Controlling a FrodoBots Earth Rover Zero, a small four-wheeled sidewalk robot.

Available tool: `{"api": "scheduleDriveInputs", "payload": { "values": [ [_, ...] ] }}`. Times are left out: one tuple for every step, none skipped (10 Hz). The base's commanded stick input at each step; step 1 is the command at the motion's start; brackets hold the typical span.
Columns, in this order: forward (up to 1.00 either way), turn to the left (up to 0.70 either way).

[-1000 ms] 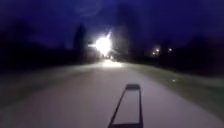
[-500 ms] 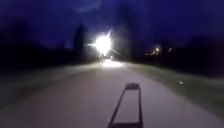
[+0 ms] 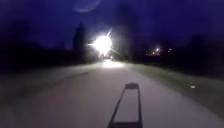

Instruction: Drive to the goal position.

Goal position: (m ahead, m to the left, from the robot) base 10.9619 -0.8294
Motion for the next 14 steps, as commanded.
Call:
{"api": "scheduleDriveInputs", "payload": {
  "values": [
    [1.00,0.00],
    [1.00,0.00],
    [1.00,0.00],
    [1.00,0.00],
    [1.00,0.00],
    [1.00,0.00],
    [1.00,0.00],
    [1.00,0.00],
    [1.00,0.00],
    [1.00,0.00],
    [1.00,0.00],
    [1.00,0.00],
    [1.00,0.00],
    [1.00,0.00]
  ]
}}
